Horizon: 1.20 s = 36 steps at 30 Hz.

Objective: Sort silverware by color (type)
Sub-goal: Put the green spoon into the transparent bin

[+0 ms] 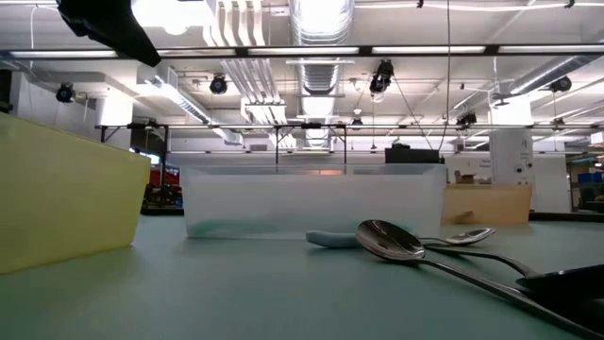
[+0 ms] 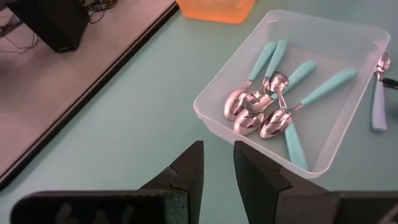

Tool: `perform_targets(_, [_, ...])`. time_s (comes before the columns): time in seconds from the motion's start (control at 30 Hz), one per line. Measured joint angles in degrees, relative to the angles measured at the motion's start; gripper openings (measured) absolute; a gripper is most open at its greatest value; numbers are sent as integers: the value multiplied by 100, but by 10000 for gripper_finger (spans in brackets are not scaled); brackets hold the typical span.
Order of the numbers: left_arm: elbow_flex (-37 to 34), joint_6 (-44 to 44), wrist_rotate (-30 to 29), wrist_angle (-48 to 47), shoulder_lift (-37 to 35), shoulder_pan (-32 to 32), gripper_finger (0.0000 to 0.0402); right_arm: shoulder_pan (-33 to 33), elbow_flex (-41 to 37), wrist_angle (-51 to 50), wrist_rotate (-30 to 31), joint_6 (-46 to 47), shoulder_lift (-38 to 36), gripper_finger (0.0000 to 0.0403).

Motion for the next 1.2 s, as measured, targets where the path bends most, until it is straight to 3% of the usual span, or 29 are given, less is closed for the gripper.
perform_targets(0.2, [0,169,0,0,0,0,73,11,525,28,-543,-179,678,130])
perform_targets(0.47, [0,330,0,0,0,0,73,2,906,-296,-581,-499,1270,130])
perform_targets(0.67, [0,330,-2,35,0,0,73,-32,893,-342,-562,-751,1282,130])
perform_targets(0.9, [0,328,-3,91,0,-1,73,-27,853,-983,211,-675,1147,130])
perform_targets(1.2, [0,328,-5,149,-4,0,73,-64,822,-1035,451,-725,1242,130])
